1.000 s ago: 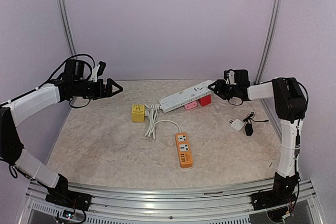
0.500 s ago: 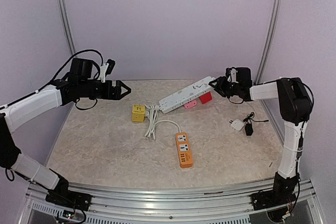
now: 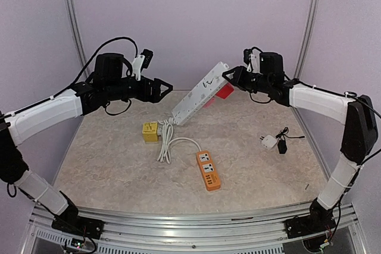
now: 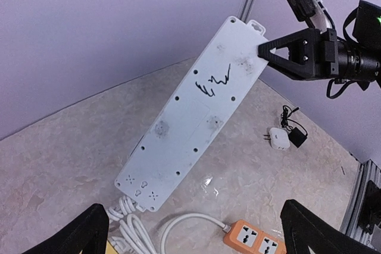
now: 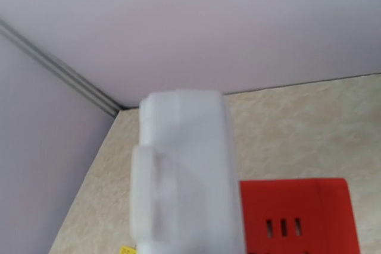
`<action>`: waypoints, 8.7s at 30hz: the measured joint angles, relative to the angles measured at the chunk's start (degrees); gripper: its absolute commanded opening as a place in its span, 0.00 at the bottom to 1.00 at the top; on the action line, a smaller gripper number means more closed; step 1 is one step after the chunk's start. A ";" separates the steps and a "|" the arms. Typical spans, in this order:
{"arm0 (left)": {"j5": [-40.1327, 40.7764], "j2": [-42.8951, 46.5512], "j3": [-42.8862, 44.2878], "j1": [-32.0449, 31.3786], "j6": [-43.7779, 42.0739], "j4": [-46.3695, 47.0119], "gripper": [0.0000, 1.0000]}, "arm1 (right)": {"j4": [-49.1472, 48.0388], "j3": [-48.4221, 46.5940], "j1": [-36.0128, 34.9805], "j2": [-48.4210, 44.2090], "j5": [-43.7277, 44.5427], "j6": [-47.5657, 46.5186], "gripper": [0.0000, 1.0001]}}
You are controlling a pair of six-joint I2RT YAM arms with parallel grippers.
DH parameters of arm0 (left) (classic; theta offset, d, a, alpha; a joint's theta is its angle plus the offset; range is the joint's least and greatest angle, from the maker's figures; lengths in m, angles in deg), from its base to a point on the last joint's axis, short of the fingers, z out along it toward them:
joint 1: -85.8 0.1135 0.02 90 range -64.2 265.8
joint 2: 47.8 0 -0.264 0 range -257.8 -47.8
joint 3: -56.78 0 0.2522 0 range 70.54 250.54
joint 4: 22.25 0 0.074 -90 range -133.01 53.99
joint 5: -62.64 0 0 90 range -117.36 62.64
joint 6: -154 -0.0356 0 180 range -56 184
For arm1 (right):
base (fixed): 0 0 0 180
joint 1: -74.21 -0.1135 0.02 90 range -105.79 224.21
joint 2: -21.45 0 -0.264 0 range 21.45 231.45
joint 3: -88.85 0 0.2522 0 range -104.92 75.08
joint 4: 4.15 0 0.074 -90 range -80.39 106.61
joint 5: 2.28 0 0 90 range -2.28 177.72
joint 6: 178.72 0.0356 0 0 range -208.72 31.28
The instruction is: Pull the plug off the socket
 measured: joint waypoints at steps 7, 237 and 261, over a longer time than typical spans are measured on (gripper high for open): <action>-0.81 -5.60 4.39 -2.58 -4.33 2.82 0.99 | 3.80 -0.50 -5.07 -1.51 2.38 -2.29 0.00; -52.43 -2.43 -0.04 -0.17 -5.81 -5.60 0.07 | -32.15 14.75 -19.78 -6.67 -30.01 -4.02 0.10; -43.34 -2.25 0.96 0.13 -5.68 -9.35 0.05 | -26.58 13.40 -19.52 -6.03 -24.98 -5.25 0.08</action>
